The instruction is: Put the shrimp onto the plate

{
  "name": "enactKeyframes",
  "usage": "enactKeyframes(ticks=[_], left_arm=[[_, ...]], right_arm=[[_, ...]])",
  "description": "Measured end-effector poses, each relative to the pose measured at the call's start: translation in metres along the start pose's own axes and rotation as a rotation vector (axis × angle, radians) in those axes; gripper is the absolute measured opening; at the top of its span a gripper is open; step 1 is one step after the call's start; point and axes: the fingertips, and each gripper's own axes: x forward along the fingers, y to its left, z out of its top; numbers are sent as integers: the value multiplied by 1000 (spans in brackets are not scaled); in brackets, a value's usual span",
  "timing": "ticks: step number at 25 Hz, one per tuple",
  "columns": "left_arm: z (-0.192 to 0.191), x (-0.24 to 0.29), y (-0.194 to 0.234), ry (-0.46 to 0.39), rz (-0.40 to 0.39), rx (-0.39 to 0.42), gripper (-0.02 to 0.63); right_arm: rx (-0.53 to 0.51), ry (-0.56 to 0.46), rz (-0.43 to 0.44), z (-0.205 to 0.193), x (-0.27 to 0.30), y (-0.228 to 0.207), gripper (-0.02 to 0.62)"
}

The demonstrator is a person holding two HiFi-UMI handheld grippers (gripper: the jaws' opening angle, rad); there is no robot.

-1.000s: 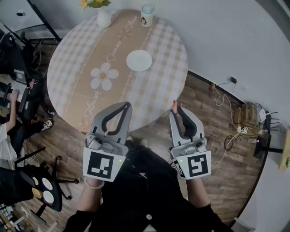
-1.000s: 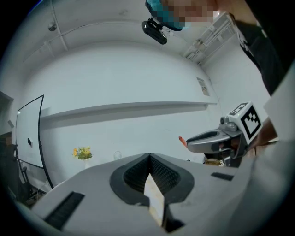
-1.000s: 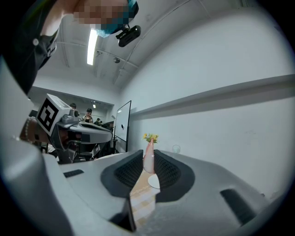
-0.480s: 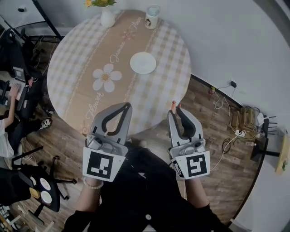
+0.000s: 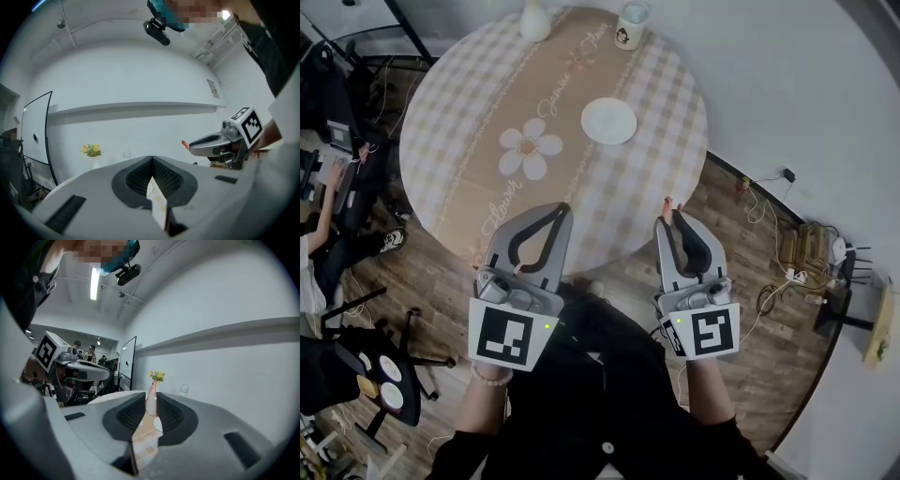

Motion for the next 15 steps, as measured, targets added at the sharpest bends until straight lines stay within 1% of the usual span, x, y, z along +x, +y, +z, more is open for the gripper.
enactKeyframes(ticks=[4, 7, 9, 12, 15], left_arm=[[-4, -3, 10, -5, 6, 21, 0], [-13, -6, 19, 20, 28, -30, 0], [-18, -7, 24, 32, 35, -45, 0], [-17, -5, 33, 22, 31, -7, 0], [-18, -3, 39, 20, 28, 5, 0]], right_arm=[[-9, 20, 12, -10, 15, 2, 58], [-13, 47, 35, -21, 29, 5, 60], [-1, 69, 54, -31, 38, 7, 58], [14, 100, 73, -45, 54, 5, 60], [-12, 135, 85, -60, 71, 2, 58]])
